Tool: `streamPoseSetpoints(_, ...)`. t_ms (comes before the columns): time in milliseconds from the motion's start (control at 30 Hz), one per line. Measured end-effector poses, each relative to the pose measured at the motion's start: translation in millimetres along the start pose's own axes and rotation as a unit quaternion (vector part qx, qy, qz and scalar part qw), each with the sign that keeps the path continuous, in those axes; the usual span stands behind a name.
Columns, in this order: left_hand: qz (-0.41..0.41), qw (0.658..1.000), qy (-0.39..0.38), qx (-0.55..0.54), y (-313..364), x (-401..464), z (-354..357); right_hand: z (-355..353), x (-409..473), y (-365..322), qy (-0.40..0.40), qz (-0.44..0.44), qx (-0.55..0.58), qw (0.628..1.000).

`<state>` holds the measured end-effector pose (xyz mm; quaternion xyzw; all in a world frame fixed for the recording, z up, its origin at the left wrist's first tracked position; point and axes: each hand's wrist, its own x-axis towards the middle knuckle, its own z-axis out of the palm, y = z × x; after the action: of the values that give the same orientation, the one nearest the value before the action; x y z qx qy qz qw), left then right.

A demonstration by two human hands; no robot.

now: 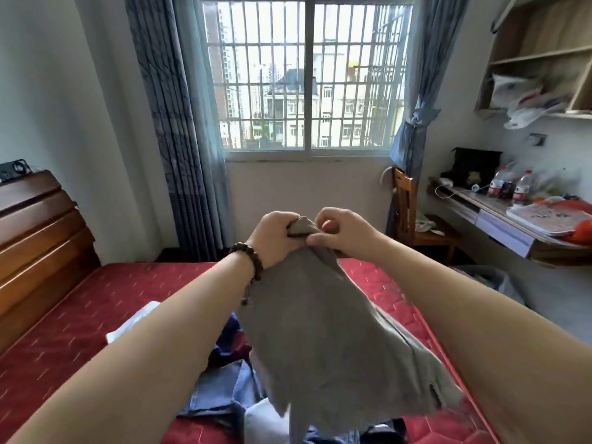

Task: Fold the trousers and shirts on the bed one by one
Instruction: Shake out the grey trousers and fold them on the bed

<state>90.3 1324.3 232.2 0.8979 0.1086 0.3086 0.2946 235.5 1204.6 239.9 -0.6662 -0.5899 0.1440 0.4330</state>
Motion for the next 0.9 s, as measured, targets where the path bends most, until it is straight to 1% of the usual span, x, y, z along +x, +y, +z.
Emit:
streamPoseSetpoints(67, 0.027, 1.000, 0.008, -0.013, 12, 7, -5, -7, -16, 22, -0.070, 0.065, 0.029, 0.995)
streamPoseSetpoints(133, 0.026, 0.999, 0.026, -0.039, 19, 13, -12, -2, -33, 45, -0.126, 0.123, 0.043, 0.983)
streamPoseSetpoints(200, 0.022, 0.997, 0.050, -0.049, 25, 17, -25, 12, -47, 62, -0.155, 0.161, 0.095, 0.970)
streamPoseSetpoints(267, 0.026, 0.996, 0.065, -0.057, 28, 18, -38, 28, -54, 69, -0.167, 0.176, 0.156, 0.958)
streamPoseSetpoints(333, 0.028, 0.994, 0.088, -0.057, 30, 16, -48, 43, -53, 66, -0.149, 0.165, 0.186, 0.957)
streamPoseSetpoints(433, 0.004, 0.988, 0.150, -0.038, 20, 7, -65, 52, -43, 54, -0.050, 0.134, 0.184, 0.972)
streamPoseSetpoints(467, -0.013, 0.985, 0.173, -0.018, 12, 3, -71, 51, -38, 49, -0.029, 0.128, 0.181, 0.975)
streamPoseSetpoints(533, -0.078, 0.977, 0.197, 0.035, -6, -8, -84, 43, -28, 37, -0.014, 0.119, 0.162, 0.979)
streamPoseSetpoints(600, -0.138, 0.970, 0.185, 0.076, -21, -22, -92, 34, -16, 23, -0.013, 0.112, 0.132, 0.985)
streamPoseSetpoints(633, -0.140, 0.970, 0.181, 0.089, -23, -29, -91, 31, -8, 14, -0.009, 0.109, 0.115, 0.987)
streamPoseSetpoints(700, -0.092, 0.978, 0.166, 0.090, -16, -43, -77, 27, 7, -4, 0.004, 0.116, 0.084, 0.990)
streamPoseSetpoints(767, -0.051, 0.991, 0.113, 0.059, -3, -57, -49, 27, 19, -19, 0.009, 0.136, 0.064, 0.989)
streamPoseSetpoints(833, -0.048, 0.997, 0.059, 0.030, 6, -69, -16, 28, 25, -29, 0.007, 0.145, 0.059, 0.988)
streamPoseSetpoints(900, -0.062, 0.997, 0.046, 0.004, 11, -76, 11, 27, 29, -35, 0.017, 0.150, 0.090, 0.985)
